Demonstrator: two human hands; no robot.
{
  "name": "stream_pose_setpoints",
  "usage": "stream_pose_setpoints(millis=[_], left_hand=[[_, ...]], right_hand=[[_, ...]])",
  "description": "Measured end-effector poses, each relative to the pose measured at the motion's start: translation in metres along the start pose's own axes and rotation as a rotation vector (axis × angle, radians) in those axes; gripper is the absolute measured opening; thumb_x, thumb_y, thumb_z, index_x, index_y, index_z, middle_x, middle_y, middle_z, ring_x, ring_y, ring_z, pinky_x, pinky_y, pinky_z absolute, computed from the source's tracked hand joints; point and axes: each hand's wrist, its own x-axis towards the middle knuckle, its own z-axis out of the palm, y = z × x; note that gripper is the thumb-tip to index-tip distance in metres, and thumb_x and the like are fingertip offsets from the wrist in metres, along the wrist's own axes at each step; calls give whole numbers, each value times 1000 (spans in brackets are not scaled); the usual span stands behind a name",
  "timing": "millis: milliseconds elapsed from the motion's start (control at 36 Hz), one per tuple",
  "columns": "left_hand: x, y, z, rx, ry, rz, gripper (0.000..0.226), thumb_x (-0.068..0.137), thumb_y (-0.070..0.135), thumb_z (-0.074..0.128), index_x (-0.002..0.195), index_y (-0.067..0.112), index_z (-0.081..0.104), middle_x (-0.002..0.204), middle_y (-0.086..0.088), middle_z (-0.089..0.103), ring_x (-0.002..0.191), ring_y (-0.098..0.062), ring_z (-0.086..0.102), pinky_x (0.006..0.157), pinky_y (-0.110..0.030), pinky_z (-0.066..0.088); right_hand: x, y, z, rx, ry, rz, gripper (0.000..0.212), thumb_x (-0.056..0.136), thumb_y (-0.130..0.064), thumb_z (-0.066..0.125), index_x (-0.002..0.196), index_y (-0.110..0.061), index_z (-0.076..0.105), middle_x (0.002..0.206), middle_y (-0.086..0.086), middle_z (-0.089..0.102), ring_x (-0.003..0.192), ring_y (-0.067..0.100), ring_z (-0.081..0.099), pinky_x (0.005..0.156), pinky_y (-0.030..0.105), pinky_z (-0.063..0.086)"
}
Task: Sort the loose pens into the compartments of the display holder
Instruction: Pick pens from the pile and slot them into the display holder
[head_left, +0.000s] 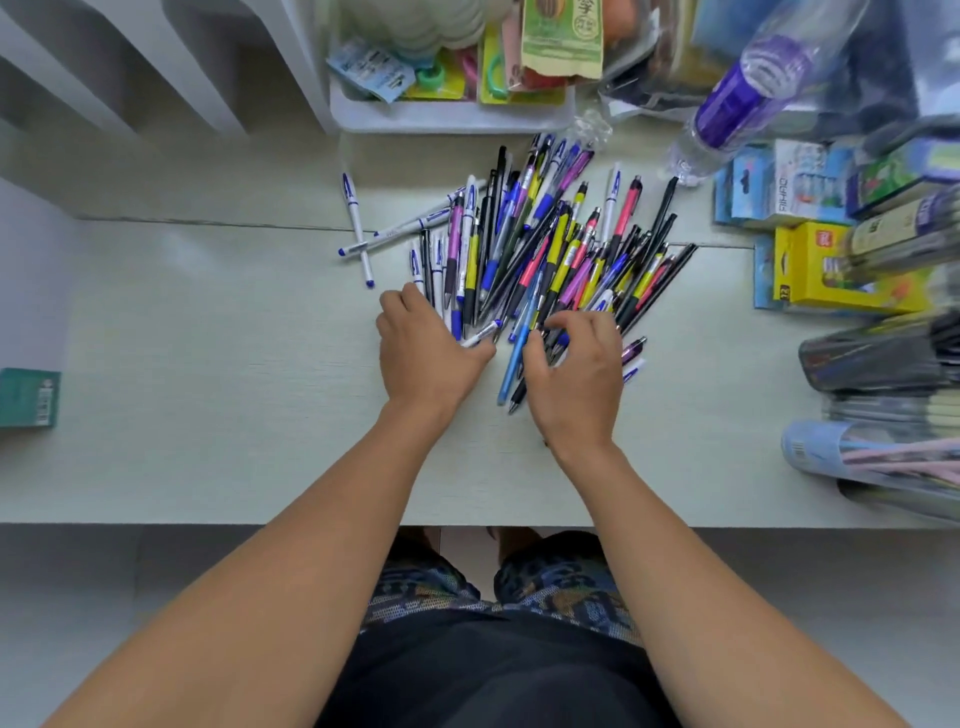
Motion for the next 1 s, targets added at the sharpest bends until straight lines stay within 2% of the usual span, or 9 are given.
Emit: stream_pose_setpoints(millis=[111, 222, 306, 389, 528, 583, 667, 889, 1000], left_hand=[[-1, 16, 3, -14, -10, -58, 90, 73, 45, 85, 138, 4, 37, 133, -12, 42, 116, -29, 53, 85, -32, 46], [-7, 22, 4, 169, 98, 65, 78, 77, 42, 81, 134, 6, 41, 131, -12, 43, 115, -27, 46, 93, -33, 44], [-8, 29, 6, 139, 77, 98, 63, 83, 40, 73, 128, 7, 46, 127, -11, 47, 110, -26, 48, 86, -34, 45], [-1, 38, 9, 53, 40, 92, 64, 87, 47, 68, 130, 6, 44, 127, -10, 47, 108, -26, 52, 74, -31, 40], [13, 55, 16, 115, -19, 134, 82, 82, 53, 76, 136, 4, 37, 137, -14, 43, 119, -29, 51, 85, -35, 49], [17, 63, 17, 169, -37, 132, 83, 83, 51, 76, 136, 2, 36, 137, -15, 42, 119, -30, 52, 89, -35, 49], [21, 71, 19, 241, -75, 138, 80, 85, 46, 75, 137, -1, 36, 135, -18, 45, 119, -32, 53, 89, -35, 49], [23, 68, 22, 304, -121, 185, 62, 99, 41, 59, 138, -2, 36, 135, -20, 44, 114, -32, 57, 78, -32, 44], [24, 60, 18, 345, -161, 228, 58, 103, 41, 53, 138, -2, 37, 135, -21, 42, 111, -34, 60, 74, -34, 40]], right_hand=[[15, 3, -6, 5, -18, -3, 10, 92, -20, 65, 99, -14, 68, 101, -7, 51, 97, 12, 51, 77, 8, 32], [21, 1, -9, 35, -1, 6, 8, 93, -19, 65, 97, -14, 68, 101, -8, 50, 97, 11, 50, 79, 2, 32], [18, 0, -7, 62, 6, 2, 8, 93, -18, 64, 97, -13, 68, 102, -5, 54, 97, 11, 51, 78, 4, 34], [11, 0, -4, 76, -7, -2, 9, 93, -19, 64, 98, -13, 68, 102, -5, 54, 96, 12, 53, 76, 9, 33], [4, 4, -5, 89, -23, -2, 7, 93, -20, 65, 96, -15, 68, 101, -9, 50, 96, 13, 52, 75, 12, 34], [3, 7, -7, 89, -29, 6, 6, 92, -19, 66, 95, -14, 68, 101, -8, 51, 94, 12, 52, 72, 7, 34], [4, 12, -10, 81, -41, 20, 7, 93, -19, 65, 96, -14, 69, 104, -5, 54, 96, 13, 53, 72, 9, 33], [6, 16, -17, 85, -51, 21, 10, 93, -21, 63, 97, -15, 70, 104, -5, 55, 98, 12, 54, 73, 3, 32], [6, 15, -17, 96, -70, 16, 8, 94, -22, 63, 96, -16, 69, 103, -6, 53, 98, 12, 54, 75, 8, 33]])
